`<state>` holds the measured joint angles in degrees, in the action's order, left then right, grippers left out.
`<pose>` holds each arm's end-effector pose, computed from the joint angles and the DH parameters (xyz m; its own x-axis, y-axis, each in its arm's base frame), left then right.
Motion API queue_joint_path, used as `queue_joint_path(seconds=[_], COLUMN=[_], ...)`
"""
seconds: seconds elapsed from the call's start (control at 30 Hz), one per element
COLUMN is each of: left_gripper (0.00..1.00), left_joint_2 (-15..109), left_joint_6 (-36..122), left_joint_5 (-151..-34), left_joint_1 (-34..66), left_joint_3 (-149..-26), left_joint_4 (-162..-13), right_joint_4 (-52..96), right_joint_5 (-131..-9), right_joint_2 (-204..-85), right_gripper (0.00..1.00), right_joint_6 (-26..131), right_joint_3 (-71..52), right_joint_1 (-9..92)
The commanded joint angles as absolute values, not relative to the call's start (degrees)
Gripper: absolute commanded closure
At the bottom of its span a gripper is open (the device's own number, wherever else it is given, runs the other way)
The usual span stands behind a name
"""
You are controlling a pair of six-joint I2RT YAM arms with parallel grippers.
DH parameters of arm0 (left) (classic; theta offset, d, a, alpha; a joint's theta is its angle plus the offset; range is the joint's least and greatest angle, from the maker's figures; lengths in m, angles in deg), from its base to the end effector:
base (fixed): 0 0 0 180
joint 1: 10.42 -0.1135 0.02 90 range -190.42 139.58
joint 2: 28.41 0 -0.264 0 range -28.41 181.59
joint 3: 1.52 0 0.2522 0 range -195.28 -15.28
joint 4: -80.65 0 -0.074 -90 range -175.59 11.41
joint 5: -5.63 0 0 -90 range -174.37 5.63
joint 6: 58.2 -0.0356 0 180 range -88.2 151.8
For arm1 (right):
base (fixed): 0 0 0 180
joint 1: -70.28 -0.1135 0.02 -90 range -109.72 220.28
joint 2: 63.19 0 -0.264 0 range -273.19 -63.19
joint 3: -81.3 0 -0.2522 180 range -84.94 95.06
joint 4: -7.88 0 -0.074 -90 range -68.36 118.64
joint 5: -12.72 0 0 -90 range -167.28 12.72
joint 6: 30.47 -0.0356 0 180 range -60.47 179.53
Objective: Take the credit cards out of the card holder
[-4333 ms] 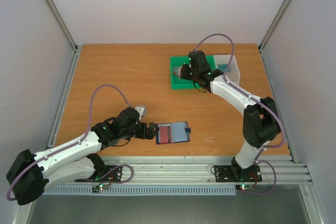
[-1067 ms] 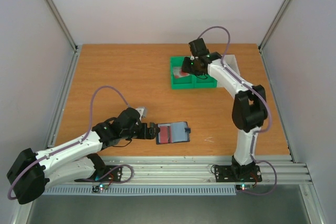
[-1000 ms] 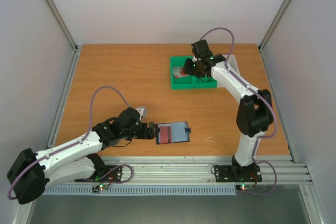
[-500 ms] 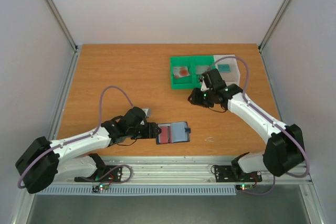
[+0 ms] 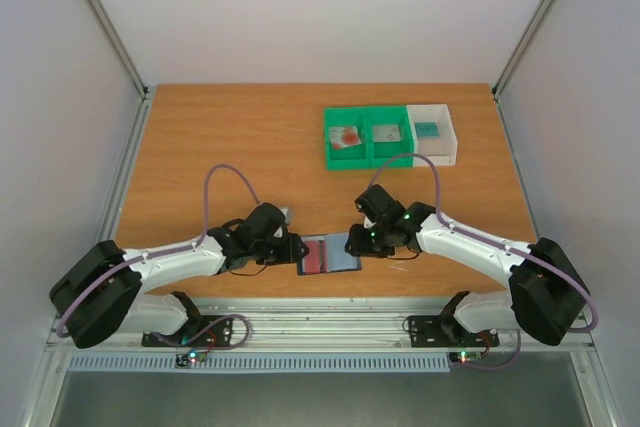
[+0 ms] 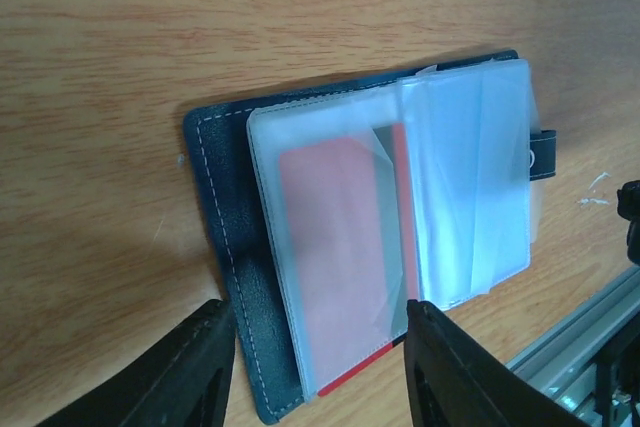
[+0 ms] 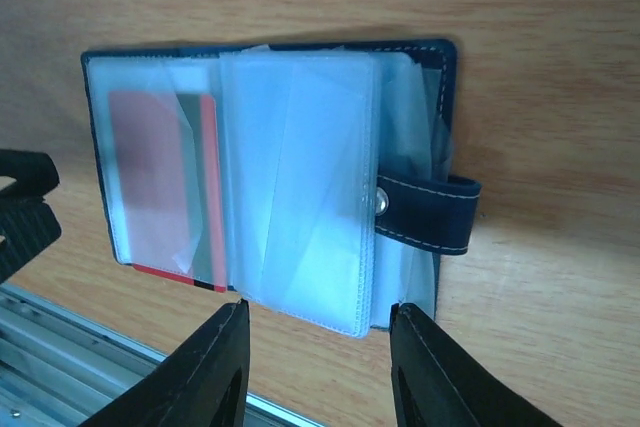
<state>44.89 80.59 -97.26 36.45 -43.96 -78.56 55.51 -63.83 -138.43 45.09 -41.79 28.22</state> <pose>0.1501 -0.1719 0.1518 -0.9596 -0.0483 -0.2772 0.1277 0.8031 -0.5820 0.1700 0.1645 0.1903 -0.8366 -0.4282 -0.3415 -0.5300 0.7904 0.3073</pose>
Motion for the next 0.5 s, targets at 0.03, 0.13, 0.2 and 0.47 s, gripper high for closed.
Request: queue_joint_path(seconds=[0.03, 0.13, 0.2, 0.47], left_gripper=[0.55, 0.57, 0.59, 0.66], left_joint_2=[46.67, 46.99, 47.08, 49.29], left_joint_6=[79.92, 79.51, 78.96, 78.71], left_joint_5=[-97.06, -97.39, -97.47, -99.00], left_joint_1=[36.20, 36.16, 36.16, 36.20], left_joint_3=[-43.02, -42.97, -42.81, -41.46], left_joint_4=[-81.90, -81.97, -82.14, -84.93], right_joint_4=[53.29, 53.07, 52.71, 51.39], right_joint_5=[-68.84, -69.63, -69.92, -71.71], right_joint_2=[-139.57, -140.65, -141.51, -146.14], right_gripper=[0.58, 0.57, 0.57, 0.57], right_joint_6=[41.36, 40.71, 40.47, 39.51], right_joint_3=[-42.68, -42.99, -43.03, -42.61], right_joint_1=[24.60, 24.06, 23.62, 21.95])
